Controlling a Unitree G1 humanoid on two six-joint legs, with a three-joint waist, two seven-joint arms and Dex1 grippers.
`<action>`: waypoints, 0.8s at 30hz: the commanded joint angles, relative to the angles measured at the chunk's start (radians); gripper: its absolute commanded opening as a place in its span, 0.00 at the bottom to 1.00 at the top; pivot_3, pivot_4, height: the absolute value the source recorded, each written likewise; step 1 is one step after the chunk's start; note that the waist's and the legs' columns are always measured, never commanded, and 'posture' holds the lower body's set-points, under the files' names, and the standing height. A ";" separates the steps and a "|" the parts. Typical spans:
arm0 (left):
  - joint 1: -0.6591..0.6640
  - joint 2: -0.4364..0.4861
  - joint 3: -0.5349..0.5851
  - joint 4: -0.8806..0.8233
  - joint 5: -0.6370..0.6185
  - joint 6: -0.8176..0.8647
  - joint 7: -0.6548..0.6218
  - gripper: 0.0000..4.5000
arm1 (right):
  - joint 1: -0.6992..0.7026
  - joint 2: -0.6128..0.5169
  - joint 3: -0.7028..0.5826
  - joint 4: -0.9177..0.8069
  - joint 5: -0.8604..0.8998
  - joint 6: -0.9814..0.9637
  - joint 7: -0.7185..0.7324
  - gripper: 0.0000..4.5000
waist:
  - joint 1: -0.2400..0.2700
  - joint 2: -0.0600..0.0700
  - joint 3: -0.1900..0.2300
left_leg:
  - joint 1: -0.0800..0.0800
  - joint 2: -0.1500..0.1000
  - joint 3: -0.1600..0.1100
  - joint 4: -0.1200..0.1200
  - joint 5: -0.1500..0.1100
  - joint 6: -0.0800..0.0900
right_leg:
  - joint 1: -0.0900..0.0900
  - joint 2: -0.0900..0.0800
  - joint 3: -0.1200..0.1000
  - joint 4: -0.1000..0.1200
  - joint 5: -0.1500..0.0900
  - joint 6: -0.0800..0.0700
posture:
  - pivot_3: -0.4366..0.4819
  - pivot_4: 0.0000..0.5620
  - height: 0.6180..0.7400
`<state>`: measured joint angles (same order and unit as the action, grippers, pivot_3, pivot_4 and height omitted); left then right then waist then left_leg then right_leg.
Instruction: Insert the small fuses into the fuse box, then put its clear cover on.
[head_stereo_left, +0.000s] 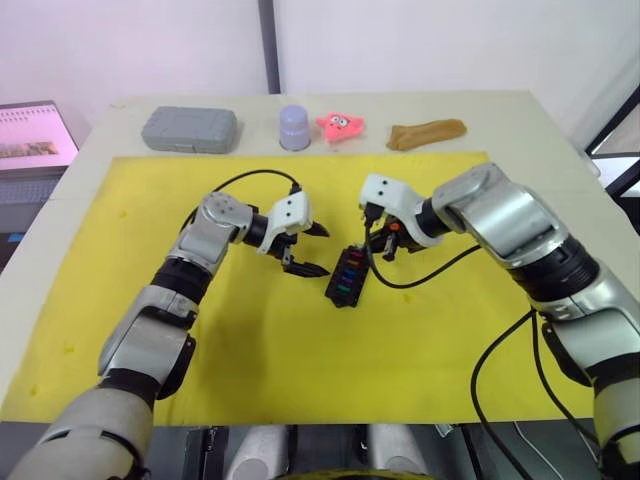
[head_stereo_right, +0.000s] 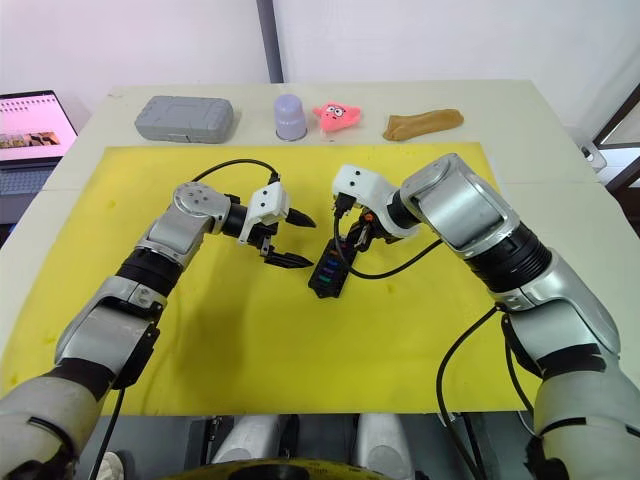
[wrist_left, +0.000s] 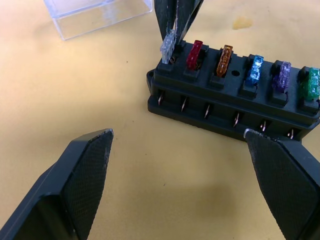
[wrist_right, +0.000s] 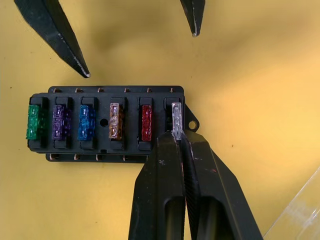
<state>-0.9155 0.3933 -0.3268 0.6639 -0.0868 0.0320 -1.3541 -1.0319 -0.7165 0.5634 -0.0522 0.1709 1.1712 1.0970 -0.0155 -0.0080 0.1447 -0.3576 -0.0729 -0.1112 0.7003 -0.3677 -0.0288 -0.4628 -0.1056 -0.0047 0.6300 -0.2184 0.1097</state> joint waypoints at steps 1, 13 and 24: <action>-0.005 0.008 0.031 -0.033 -0.005 -0.007 -0.003 0.98 | -0.028 -0.001 0.022 -0.010 -0.006 0.011 -0.001 0.00 | 0.000 0.000 0.000 | 0.000 0.000 0.000 0.000 0.000 0.000 | 0.000 0.000 0.000 0.000 0.000 0.000 | 0.48 0.27 1.00; 0.003 0.017 0.034 -0.053 -0.008 0.001 -0.004 1.00 | -0.031 -0.003 0.022 -0.028 -0.007 0.006 -0.011 0.15 | 0.000 0.000 0.000 | 0.000 0.000 0.000 0.000 0.000 0.000 | 0.000 0.000 0.000 0.000 0.000 0.000 | 0.48 0.27 1.00; -0.002 0.023 0.039 -0.055 -0.011 0.007 0.000 1.00 | -0.025 -0.023 -0.087 -0.094 0.035 0.012 -0.035 0.31 | 0.000 0.000 0.000 | 0.000 0.000 0.000 0.000 0.000 0.000 | 0.000 0.000 0.000 0.000 0.000 0.000 | 0.48 0.27 1.00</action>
<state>-0.9044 0.4078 -0.3239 0.6449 -0.0871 0.0392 -1.3539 -1.0412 -0.7223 0.5507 -0.0938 0.1842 1.1883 1.0668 -0.0159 -0.0080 0.1447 -0.3579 -0.0729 -0.1111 0.7003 -0.3677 -0.0288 -0.4631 -0.1056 -0.0047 0.6301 -0.2183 0.1097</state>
